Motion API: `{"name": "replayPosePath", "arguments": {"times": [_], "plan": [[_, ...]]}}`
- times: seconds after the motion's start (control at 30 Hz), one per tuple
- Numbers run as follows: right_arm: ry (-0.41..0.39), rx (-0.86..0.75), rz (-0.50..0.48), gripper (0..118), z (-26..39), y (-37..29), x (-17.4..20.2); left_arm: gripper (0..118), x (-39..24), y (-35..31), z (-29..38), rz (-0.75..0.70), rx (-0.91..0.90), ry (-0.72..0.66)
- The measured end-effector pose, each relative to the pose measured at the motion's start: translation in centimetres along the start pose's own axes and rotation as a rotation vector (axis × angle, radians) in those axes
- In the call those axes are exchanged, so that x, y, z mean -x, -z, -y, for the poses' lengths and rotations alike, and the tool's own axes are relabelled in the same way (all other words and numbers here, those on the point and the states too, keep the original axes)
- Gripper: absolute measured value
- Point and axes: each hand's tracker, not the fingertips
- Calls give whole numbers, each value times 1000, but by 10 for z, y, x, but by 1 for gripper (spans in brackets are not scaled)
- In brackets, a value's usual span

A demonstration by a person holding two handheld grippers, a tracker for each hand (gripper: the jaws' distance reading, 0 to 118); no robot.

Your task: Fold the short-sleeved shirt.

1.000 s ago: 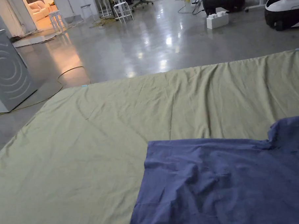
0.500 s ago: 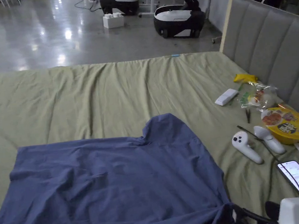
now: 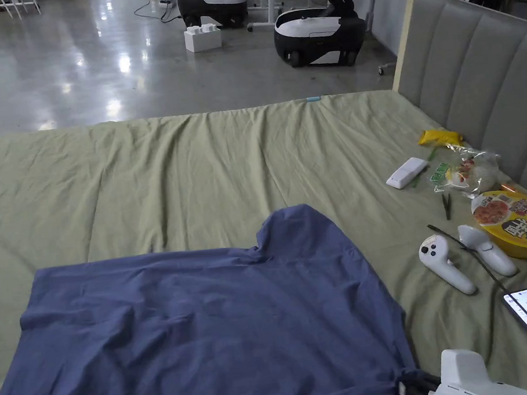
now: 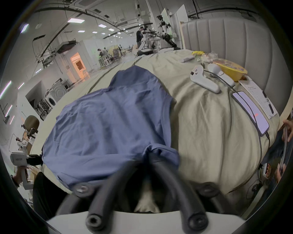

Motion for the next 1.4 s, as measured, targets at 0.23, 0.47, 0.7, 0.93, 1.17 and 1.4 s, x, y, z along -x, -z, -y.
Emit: {"name": "replayPosePath", "arguments": {"times": [0.23, 0.47, 0.7, 0.93, 1.17, 1.4], "plan": [[40, -19, -22, 3, 1, -9, -3, 14, -4, -2, 4, -10, -22, 17], [81, -93, -68, 2, -16, -24, 6, 11, 5, -39, -1, 40, -214, -44], [158, -188, -86, 2, -96, -15, 9, 11, 11, -52, -97, 101, -310, -44], [187, -152, -2, 2, -163, 47, 17, 11, 12, 20, -189, 66, -207, -176], [212, -35, 57, 2, -174, 120, 6, 21, -3, 86, -206, 31, -130, -267], [249, -33, 75, 74, -158, 123, -18, 86, 9, 68, -190, 18, -232, -234]]}}
